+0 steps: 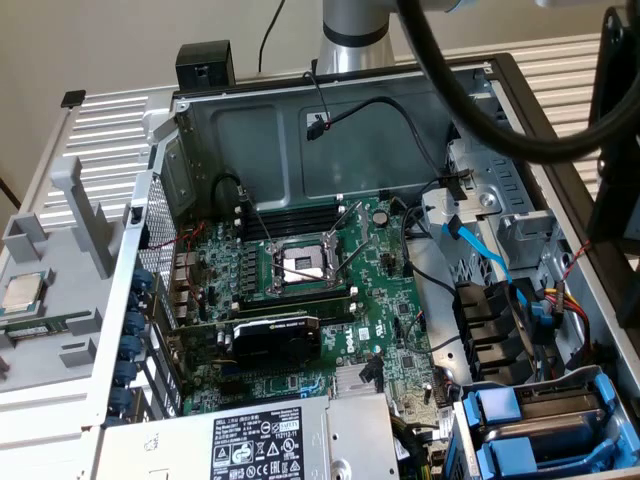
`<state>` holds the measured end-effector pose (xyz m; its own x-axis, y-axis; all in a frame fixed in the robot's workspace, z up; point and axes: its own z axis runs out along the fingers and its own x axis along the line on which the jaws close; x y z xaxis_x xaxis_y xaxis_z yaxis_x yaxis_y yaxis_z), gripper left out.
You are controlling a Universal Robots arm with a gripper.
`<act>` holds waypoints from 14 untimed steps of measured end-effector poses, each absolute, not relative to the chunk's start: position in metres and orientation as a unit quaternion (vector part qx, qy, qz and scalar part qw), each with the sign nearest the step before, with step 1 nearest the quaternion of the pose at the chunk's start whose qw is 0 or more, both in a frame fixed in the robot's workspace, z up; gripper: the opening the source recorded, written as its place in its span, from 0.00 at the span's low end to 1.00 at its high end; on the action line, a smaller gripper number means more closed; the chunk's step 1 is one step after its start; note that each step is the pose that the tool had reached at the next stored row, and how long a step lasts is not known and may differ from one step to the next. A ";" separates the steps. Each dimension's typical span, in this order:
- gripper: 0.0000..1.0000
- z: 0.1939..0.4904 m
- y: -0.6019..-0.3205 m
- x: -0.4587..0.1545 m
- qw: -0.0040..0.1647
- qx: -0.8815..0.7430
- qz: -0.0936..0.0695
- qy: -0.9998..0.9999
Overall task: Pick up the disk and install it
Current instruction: 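Insert the first disk wire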
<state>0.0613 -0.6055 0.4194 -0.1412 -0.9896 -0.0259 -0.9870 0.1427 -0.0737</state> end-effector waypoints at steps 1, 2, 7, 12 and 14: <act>0.57 0.418 -0.605 0.061 0.034 -0.652 -0.019 0.757; 0.57 0.418 -0.605 0.061 0.034 -0.652 -0.019 0.758; 0.76 0.417 -0.600 0.062 0.034 -0.648 -0.019 0.761; 0.83 0.415 -0.599 0.063 0.036 -0.631 -0.018 0.775; 0.83 0.415 -0.599 0.063 0.038 -0.624 -0.016 0.781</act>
<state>0.0628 -0.5990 0.4145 -0.2195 -0.9748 -0.0398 -0.9723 0.2219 -0.0731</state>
